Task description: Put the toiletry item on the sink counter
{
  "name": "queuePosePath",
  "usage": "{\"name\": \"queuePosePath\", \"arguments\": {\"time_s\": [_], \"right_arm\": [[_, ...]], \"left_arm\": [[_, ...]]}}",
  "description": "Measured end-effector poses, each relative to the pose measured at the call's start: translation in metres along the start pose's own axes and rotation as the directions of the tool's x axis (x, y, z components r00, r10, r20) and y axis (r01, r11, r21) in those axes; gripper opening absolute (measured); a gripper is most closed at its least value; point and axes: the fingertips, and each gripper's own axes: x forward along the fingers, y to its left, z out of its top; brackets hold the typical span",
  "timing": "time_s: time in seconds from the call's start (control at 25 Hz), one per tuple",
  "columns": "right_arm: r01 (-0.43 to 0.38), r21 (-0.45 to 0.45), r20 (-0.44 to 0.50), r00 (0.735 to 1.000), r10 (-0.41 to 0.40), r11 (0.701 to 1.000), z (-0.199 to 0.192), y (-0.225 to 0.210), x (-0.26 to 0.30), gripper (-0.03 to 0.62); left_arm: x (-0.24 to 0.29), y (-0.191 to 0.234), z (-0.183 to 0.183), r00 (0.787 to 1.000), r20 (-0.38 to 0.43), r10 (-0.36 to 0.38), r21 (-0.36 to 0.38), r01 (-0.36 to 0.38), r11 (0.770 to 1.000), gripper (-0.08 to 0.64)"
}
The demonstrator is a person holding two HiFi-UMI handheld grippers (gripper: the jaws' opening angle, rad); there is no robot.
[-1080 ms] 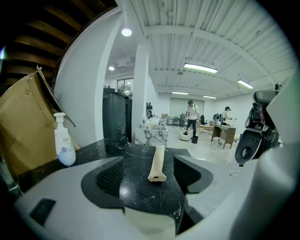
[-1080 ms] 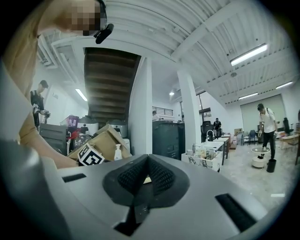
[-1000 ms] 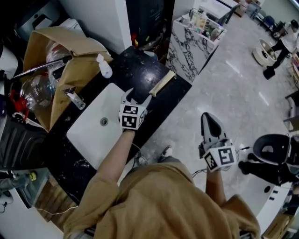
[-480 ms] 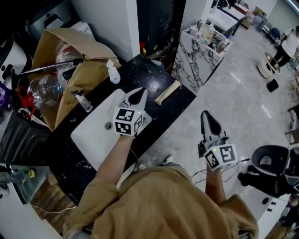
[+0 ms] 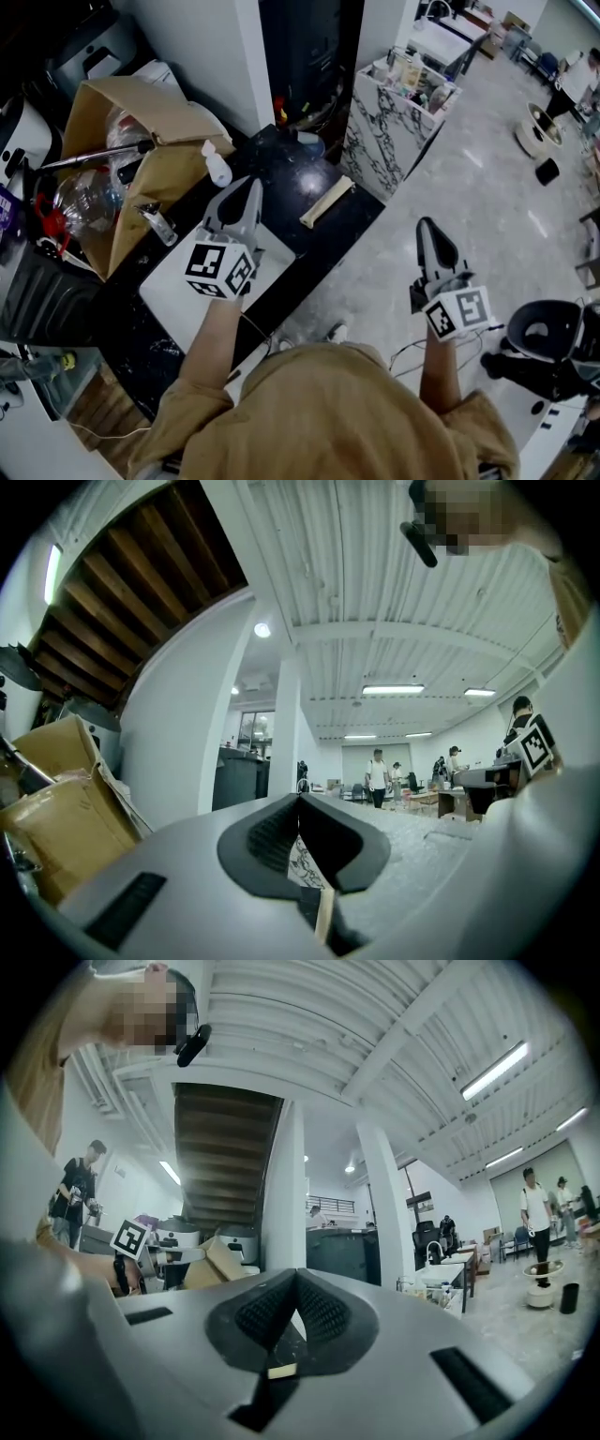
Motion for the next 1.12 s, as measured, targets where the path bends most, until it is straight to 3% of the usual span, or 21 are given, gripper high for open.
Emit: {"name": "queuePosePath", "arguments": {"time_s": [0.32,0.56,0.68,0.88,1.12], "right_arm": [[0.071,0.017,-0.006,0.997,-0.071,0.997,-0.009,-0.05,-0.008,0.003],[0.097,0.009,-0.008,0.995,-0.097,0.995,-0.011,-0.067,-0.017,0.003],[0.088,-0.023,0.009,0.996,-0.088,0.996,-0.004,-0.065,-0.02,0.003],[0.08,-0.071,0.029,0.997,-0.078,0.994,0.006,-0.062,-0.022,0.003],[0.08,-0.102,0.038,0.996,-0.076,0.992,0.017,-0.057,-0.023,0.003]], "left_arm": [[-0.034,0.007,0.029,0.995,0.093,0.032,0.039,-0.036,0.999,0.003],[-0.075,0.027,0.043,0.974,0.145,0.171,0.015,-0.175,0.984,0.003],[-0.085,0.027,0.051,0.967,0.164,0.194,0.049,-0.204,0.978,0.003],[-0.099,0.028,0.048,0.967,0.152,0.204,0.081,-0.218,0.972,0.003],[-0.116,0.025,0.022,0.971,0.077,0.228,0.086,-0.235,0.968,0.003]]}}
